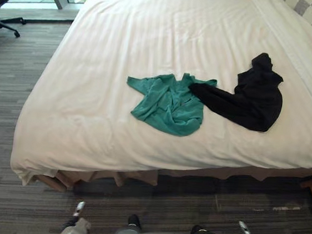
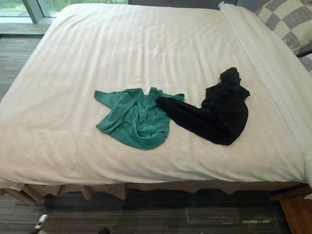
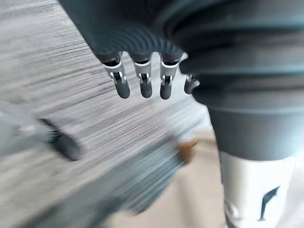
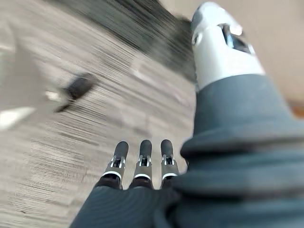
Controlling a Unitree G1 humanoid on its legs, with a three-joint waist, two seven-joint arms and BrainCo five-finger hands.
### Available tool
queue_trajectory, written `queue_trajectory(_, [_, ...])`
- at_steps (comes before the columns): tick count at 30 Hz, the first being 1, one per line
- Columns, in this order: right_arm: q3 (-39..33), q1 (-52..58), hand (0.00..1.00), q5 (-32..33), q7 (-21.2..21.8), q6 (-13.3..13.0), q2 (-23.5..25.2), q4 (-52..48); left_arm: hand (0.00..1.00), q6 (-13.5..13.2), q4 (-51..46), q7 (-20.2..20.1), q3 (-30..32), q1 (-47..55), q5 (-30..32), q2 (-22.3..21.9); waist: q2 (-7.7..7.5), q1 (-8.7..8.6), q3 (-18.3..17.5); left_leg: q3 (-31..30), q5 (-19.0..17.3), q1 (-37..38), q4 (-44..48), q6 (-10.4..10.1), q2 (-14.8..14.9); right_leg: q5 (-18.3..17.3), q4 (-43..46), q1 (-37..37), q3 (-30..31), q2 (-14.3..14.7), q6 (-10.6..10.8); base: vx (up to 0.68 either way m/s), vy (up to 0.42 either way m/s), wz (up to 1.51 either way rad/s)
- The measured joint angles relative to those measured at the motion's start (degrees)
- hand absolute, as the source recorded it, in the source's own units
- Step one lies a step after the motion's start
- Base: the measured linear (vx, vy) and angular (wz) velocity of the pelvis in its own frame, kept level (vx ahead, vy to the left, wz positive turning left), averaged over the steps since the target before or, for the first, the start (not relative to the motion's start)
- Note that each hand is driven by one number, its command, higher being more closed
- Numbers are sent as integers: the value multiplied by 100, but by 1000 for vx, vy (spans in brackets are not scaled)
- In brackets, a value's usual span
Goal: Tidy the bed and pick cloth on bed and put in laundry
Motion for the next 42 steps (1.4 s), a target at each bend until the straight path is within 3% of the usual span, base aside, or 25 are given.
queue_trajectory(2, [-287,-12,0,131,-222,-113,-156,-771,0,1,-4,31,578,-43,-88,362,14,-78,-190,-4,-8,-58,-7,-9,5,5,-76,-21,-2,23,-6,0,0,0])
queue_trajectory(6, [-416,-66,0,51,-459,-224,-385,-2060,0,-4,-542,132,675,-88,18,745,-2,-114,-363,-47,-14,-110,15,-17,9,5,-75,-54,-1,40,-12,25,-22,7])
queue_trajectory(8, [-428,-74,0,-381,-622,-327,-490,-3040,0,-106,-2031,393,383,99,319,767,-72,-79,-493,-133,-17,-224,17,-18,9,-11,-66,-155,-2,51,-31,31,-22,9])
queue_trajectory(12, [-416,-115,0,-989,-680,-401,-633,-4065,0,-412,-4349,803,40,268,1083,870,-134,-7,-545,-164,-27,-307,20,-11,-10,-29,-18,-215,-9,20,-44,50,-15,3])
queue_trajectory(17, [-188,-263,0,-1406,-434,-400,-1311,-4182,0,-570,-5880,839,-668,161,2203,1039,12,-54,-485,-202,-73,-290,20,65,-93,-31,26,-198,-24,-93,-41,21,12,3])
queue_trajectory(19, [192,-318,0,-1406,-294,-418,-1573,-4192,0,-688,-6295,772,-1212,67,2779,1356,52,-107,-457,-203,-84,-300,19,81,-116,-34,51,-225,-16,-102,-36,0,0,0])
queue_trajectory(24, [761,-545,0,-1450,-32,-504,-1697,-4476,0,-768,-6618,504,-2108,-220,3450,1456,124,-194,-289,-115,-85,-318,19,82,-115,-39,114,-383,103,-102,-29,-32,-6,-13])
queue_trajectory(30, [1685,-1025,0,-1866,244,-533,-1968,-4678,0,-686,-6613,158,-3046,-764,4243,1466,193,-314,-8,114,-79,-420,21,91,-100,-20,230,-660,349,-104,-12,-9,-12,-20])
queue_trajectory(32, [1948,-1331,0,-1900,300,-552,-2105,-4870,0,-633,-6542,61,-3427,-1171,4341,1663,264,-370,105,206,-54,-603,22,126,-99,35,236,-921,479,-101,-2,-3,-21,-20])
queue_trajectory(37, [2421,-1948,0,-2021,419,-554,-2306,-4873,0,-477,-5601,-6,-3940,-2281,4691,1863,427,-457,451,438,-44,-795,25,140,-86,140,235,-1269,696,-98,-51,-1,-25,-25])
queue_trajectory(42, [2516,-2359,0,-2023,426,-554,-2323,-4970,0,-250,-5154,-2,-4083,-2975,4822,1948,470,-492,774,532,-45,-1052,204,140,-73,209,343,-1668,955,-116,-106,21,-38,-24])
